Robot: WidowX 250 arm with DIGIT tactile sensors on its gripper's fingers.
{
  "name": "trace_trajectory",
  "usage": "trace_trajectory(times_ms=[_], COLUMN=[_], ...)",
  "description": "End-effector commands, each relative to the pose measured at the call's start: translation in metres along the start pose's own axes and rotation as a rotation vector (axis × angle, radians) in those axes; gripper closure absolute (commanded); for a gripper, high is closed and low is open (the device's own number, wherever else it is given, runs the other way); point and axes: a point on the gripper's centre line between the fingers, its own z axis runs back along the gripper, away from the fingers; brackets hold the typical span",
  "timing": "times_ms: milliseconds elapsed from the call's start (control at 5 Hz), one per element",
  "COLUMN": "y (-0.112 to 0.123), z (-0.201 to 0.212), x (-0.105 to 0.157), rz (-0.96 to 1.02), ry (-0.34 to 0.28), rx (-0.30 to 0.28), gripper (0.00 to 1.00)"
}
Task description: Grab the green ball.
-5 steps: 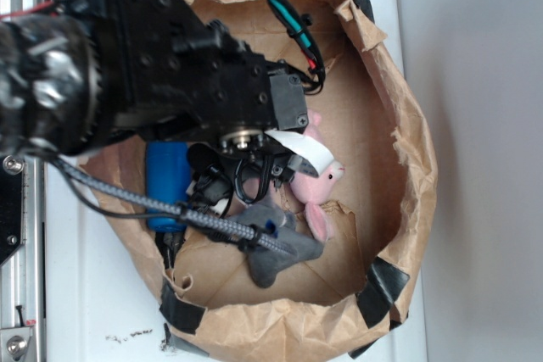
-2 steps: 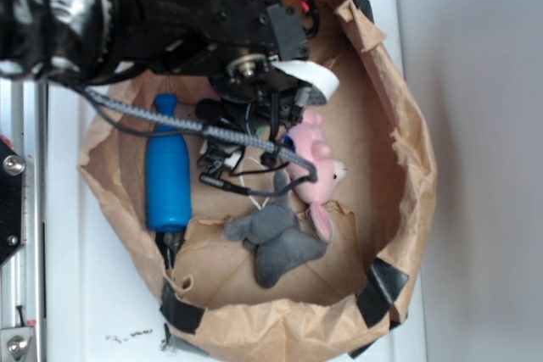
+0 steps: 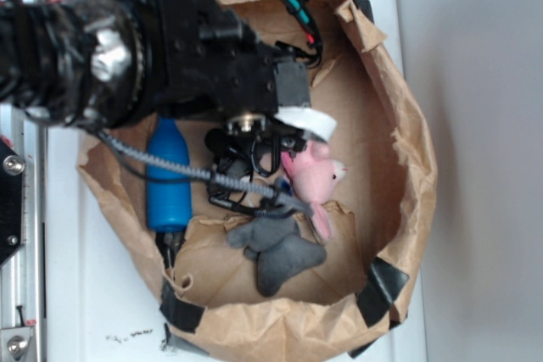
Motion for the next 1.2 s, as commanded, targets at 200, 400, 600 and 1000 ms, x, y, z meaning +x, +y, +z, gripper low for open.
trace_trajectory(times_ms=[200,400,600,1000], y=[0.007,0.014,0.017,0.001], z=[0.031,0.06,0.093,0.143], x=[0.016,0.023,0.026,0.033], rz=[0.084,0.169,0.299,0.398], ry=[0.012,0.041,0.062,0.079], rx=[0.01,0.01,-0.001,0.05], gripper=[1.0,1.0,1.0,1.0])
